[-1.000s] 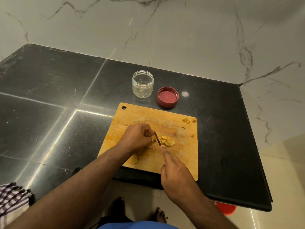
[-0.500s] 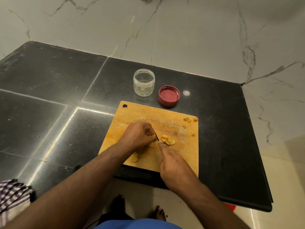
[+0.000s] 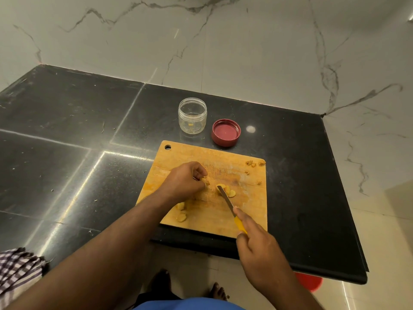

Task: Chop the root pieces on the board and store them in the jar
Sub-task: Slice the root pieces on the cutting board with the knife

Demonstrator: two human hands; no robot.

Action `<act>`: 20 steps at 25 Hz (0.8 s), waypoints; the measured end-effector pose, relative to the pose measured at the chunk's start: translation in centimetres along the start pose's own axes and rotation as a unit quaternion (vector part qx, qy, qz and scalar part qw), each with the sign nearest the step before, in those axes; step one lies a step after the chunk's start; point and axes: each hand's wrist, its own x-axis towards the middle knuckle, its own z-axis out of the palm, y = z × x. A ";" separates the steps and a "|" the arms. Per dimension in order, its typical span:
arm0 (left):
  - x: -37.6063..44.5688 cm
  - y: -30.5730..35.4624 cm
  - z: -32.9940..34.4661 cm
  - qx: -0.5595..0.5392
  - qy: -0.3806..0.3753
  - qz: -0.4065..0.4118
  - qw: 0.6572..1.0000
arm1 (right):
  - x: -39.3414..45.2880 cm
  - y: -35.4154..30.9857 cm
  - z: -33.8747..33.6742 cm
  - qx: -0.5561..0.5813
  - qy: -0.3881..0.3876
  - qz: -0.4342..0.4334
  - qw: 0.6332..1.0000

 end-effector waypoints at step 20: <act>-1.7 -2.3 -2.7 -0.166 0.084 -0.021 0.982 | 1.6 1.7 0.6 -0.043 0.049 0.012 0.998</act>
